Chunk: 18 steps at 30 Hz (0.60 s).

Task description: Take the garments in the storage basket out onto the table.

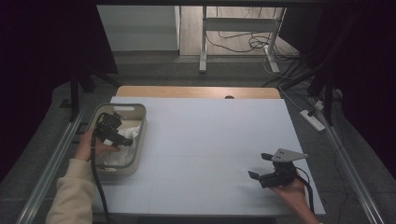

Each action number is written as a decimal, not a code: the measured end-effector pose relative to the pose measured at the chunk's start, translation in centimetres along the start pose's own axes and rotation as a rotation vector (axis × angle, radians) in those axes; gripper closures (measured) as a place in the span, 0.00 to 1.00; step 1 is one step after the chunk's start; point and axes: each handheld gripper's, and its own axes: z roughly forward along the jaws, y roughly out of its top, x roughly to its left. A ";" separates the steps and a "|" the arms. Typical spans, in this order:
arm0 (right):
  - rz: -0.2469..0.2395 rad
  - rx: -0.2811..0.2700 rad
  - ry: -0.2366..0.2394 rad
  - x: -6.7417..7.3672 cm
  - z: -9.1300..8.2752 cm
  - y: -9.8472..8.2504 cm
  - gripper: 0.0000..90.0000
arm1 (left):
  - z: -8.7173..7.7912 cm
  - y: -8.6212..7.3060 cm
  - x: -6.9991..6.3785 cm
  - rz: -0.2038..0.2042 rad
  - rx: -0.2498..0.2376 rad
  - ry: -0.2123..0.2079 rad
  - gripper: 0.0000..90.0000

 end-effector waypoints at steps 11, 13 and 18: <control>-0.001 0.006 0.002 0.0 0.1 0.0 0.10 | 1.1 0.2 0.7 -0.014 0.044 -0.038 0.38; -0.001 0.008 0.001 0.0 0.1 0.0 0.10 | 1.2 0.2 0.9 -0.015 0.048 -0.061 0.46; 0.002 0.010 0.000 0.0 0.1 0.0 0.10 | 1.4 0.1 1.1 -0.022 0.057 -0.083 0.67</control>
